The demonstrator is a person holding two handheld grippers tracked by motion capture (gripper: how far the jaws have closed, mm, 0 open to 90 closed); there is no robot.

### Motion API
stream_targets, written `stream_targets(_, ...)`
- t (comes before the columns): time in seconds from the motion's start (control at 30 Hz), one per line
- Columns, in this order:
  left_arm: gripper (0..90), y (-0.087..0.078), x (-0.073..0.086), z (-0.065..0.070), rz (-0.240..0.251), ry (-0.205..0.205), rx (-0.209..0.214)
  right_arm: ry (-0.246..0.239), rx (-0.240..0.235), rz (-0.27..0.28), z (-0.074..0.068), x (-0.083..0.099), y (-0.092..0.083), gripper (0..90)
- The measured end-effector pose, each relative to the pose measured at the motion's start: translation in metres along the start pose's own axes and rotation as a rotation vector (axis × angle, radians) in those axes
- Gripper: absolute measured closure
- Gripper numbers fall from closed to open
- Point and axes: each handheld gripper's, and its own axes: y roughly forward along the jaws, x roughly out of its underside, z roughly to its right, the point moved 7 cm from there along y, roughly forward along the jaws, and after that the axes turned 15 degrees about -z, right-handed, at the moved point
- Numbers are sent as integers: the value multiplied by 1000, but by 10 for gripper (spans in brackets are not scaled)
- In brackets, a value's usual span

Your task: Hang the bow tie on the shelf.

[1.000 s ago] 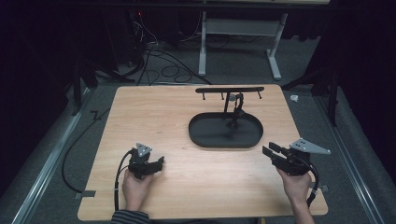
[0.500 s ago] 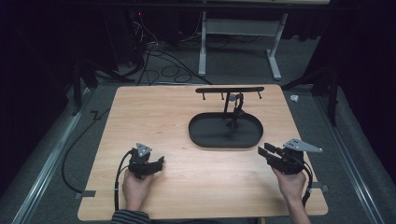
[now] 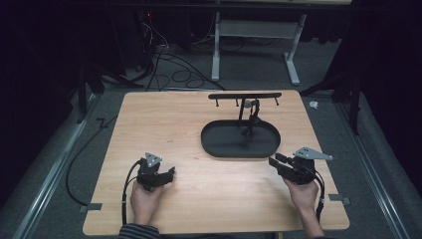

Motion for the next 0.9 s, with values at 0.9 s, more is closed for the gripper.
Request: stream_targets(0.9, 291, 0, 0, 0, 2, -1, 1, -11, 12, -73, 1, 7, 31, 658)
